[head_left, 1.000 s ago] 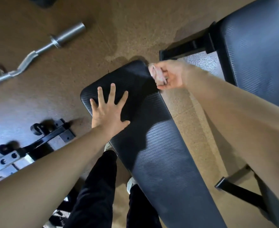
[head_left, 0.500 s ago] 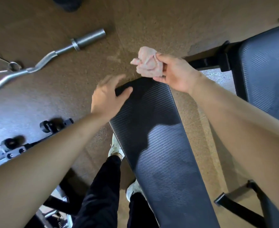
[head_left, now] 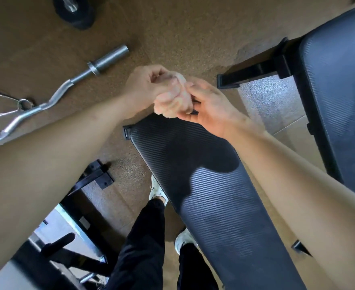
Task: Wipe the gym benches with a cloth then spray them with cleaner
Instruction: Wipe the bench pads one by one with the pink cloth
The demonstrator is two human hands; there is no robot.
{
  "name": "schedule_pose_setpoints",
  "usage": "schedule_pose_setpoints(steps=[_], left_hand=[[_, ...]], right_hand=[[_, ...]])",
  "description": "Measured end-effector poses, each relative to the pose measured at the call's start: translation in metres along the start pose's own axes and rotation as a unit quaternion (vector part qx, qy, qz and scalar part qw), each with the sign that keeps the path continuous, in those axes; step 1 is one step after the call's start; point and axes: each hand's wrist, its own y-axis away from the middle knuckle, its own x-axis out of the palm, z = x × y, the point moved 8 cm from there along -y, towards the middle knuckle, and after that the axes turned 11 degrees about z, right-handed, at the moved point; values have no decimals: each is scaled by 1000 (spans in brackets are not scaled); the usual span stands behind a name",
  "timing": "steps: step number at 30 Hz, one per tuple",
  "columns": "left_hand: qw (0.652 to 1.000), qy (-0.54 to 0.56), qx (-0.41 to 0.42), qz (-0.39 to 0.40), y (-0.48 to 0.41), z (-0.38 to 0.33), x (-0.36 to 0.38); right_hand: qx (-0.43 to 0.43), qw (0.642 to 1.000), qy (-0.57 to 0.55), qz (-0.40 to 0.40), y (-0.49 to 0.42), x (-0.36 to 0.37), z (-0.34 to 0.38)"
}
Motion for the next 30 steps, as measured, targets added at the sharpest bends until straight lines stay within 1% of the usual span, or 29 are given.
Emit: schedule_pose_setpoints(steps=[2, 3, 5, 8, 10, 13, 15, 16, 17, 18, 21, 23, 26, 30], left_hand=[[999, 27, -41, -15, -5, 8, -7], [997, 36, -59, -22, -7, 10, -10], [994, 50, -90, -30, -14, 12, -12], [989, 67, -124, -42, -25, 8, -12], [987, 70, -134, -59, -35, 2, -13], [988, 30, -109, -108, -47, -16, -19], [984, 33, -78, -155, -52, -27, -27], [984, 39, -67, -163, -54, -29, -28], [986, 40, -65, -150, -55, -30, -27], [989, 31, -77, -120, -57, -27, -21], [990, 0, -138, -20, -58, -10, 7], [980, 7, -197, 33, -52, 5, 24], [955, -6, -275, 110, -46, 23, 38], [941, -13, -299, 158, -50, 23, 40]], right_hand=[[-23, 995, 56, -81, 13, -22, -3], [-33, 984, 116, -129, 22, -31, -2], [-37, 944, 262, -199, 41, -48, -6], [6, 867, 452, -210, 58, -58, -25], [37, 833, 515, -197, 61, -59, -41], [90, 814, 541, -194, 64, -58, -58], [96, 805, 550, -198, 66, -56, -61], [100, 801, 556, -199, 67, -55, -61], [107, 795, 562, -201, 69, -54, -61], [118, 788, 570, -200, 70, -54, -62], [139, 771, 595, -179, 70, -52, -65], [146, 772, 600, -154, 67, -52, -66], [166, 777, 596, -118, 64, -57, -67], [184, 762, 615, -84, 62, -58, -63]])
